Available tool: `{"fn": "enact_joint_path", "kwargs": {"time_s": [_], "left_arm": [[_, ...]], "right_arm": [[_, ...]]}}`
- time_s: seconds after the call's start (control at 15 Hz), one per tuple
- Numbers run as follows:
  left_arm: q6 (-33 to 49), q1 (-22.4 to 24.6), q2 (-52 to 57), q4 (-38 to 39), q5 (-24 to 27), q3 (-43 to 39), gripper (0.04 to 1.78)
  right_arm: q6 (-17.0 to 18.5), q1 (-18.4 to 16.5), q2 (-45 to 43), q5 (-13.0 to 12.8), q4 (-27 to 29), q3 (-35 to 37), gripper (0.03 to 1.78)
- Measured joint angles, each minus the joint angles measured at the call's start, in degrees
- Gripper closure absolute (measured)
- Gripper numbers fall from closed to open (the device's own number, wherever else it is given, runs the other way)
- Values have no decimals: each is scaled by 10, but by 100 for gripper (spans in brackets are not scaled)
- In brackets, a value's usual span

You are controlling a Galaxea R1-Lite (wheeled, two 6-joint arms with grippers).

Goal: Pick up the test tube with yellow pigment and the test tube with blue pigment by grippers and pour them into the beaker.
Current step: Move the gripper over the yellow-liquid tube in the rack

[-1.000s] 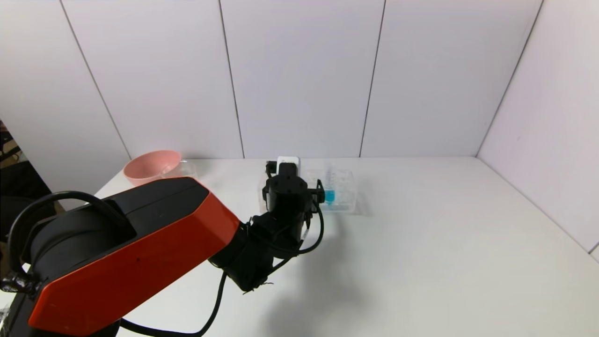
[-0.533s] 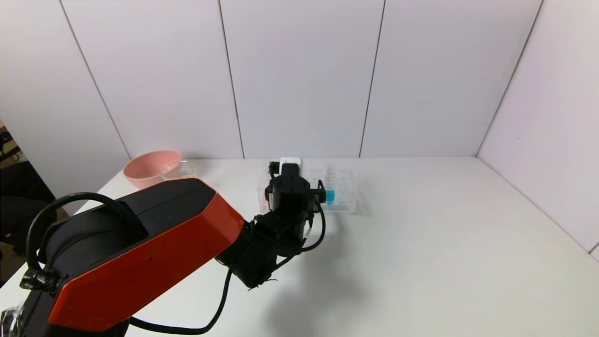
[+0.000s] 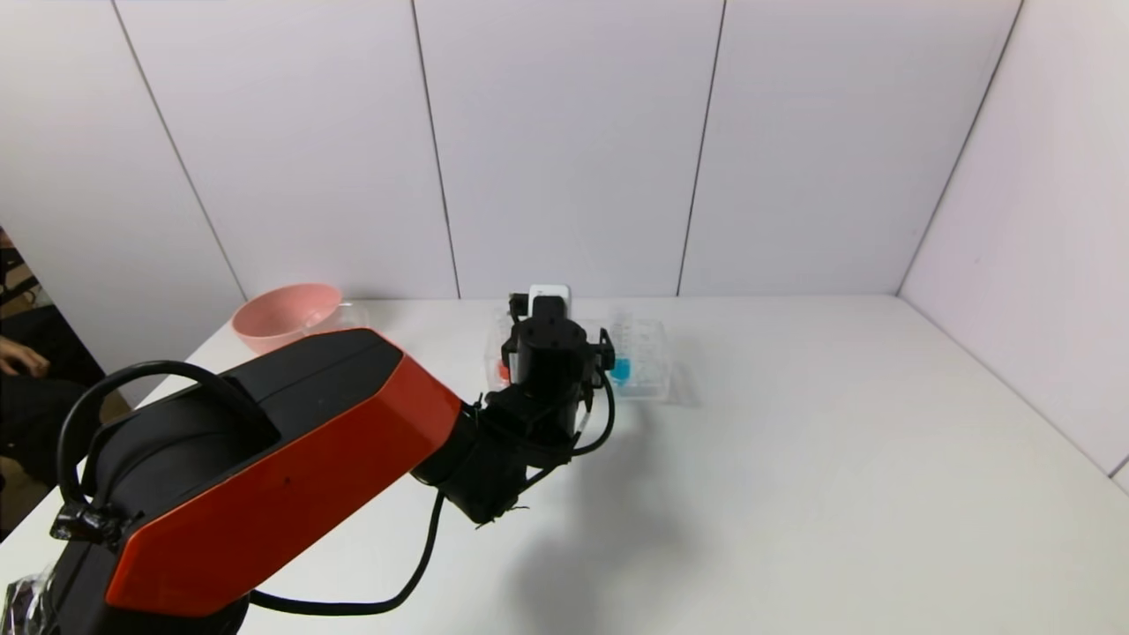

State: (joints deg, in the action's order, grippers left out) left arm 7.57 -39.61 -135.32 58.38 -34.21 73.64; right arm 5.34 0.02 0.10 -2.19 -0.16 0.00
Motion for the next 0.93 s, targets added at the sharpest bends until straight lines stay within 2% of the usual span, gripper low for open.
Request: {"fn": "enact_joint_path", "kwargs": {"time_s": [0.53, 0.93], "left_arm": [[0, 12, -24, -32, 10, 54, 8], [0, 19, -48, -54, 17, 90, 15]], "right_arm": [[0, 0, 0, 0, 0, 0, 10], [0, 0, 0, 0, 0, 0, 10]]}}
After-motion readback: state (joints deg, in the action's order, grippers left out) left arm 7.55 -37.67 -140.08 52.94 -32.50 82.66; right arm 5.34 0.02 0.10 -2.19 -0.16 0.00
